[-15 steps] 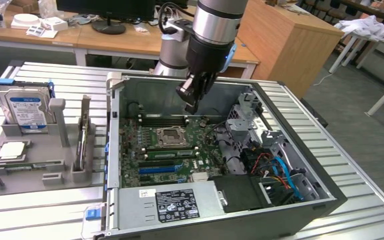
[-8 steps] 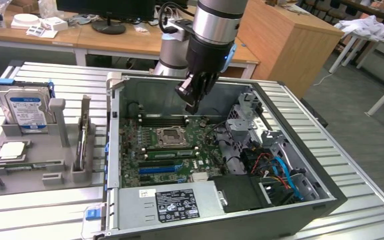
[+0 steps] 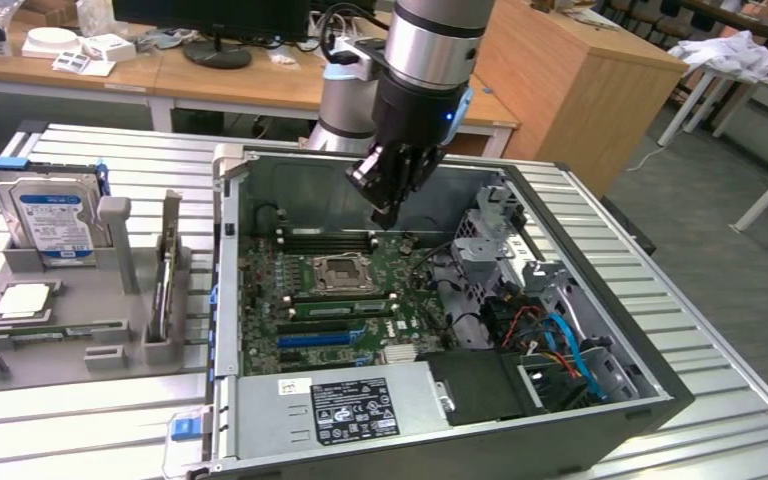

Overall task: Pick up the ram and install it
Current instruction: 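Press down the ram until it locks into place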

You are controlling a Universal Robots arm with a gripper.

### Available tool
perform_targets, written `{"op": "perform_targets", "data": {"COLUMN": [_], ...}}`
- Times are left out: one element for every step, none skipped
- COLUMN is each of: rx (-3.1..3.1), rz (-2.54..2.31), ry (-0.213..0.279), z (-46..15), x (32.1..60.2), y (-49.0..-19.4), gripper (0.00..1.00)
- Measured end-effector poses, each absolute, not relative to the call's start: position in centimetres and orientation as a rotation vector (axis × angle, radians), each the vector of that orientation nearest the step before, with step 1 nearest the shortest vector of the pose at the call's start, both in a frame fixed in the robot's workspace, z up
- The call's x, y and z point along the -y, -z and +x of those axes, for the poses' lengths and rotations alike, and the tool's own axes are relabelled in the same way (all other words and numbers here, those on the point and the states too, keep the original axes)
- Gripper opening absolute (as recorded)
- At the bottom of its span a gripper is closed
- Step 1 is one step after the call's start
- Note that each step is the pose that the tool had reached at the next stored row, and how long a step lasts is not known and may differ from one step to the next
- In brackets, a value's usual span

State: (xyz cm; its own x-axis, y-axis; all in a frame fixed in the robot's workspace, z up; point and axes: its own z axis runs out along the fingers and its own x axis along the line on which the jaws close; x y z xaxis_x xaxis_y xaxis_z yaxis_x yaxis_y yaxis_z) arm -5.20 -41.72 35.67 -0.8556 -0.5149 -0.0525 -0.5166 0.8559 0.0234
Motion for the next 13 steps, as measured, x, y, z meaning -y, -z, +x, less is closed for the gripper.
{"op": "perform_targets", "data": {"rx": [-2.989,-2.993,-2.997,-3.002,-3.006,-3.009,-3.013,-3.017,-3.021,-3.026,-3.03,-3.035,-3.038], "rz": [-0.811,-0.794,-0.777,-0.759,-0.742,-0.727,-0.711,-0.693,-0.673,-0.652,-0.63,-0.607,-0.587], "ry": [-0.056,-0.056,-0.055,-0.055,-0.055,-0.055,-0.054,-0.054,-0.053,-0.053,-0.052,-0.052,-0.051], "z": [-5.2,-5.2,-5.2,-5.2,-5.21,-5.21,-5.21,-5.22,-5.23,-5.23,-5.23,-5.23,-5.23], "x": [41.73,41.72,41.72,41.72,41.72,41.72,41.72,41.72,41.72,41.72,41.72,41.72,41.73], "y": [-35.67,-35.67,-35.67,-35.67,-35.66,-35.66,-35.65,-35.65,-35.65,-35.64,-35.64,-35.63,-35.63], "gripper": [0.11,0.11,0.11,0.11,0.11,0.11,0.11,0.11,0.11,0.11,0.11,0.11,0.11]}}
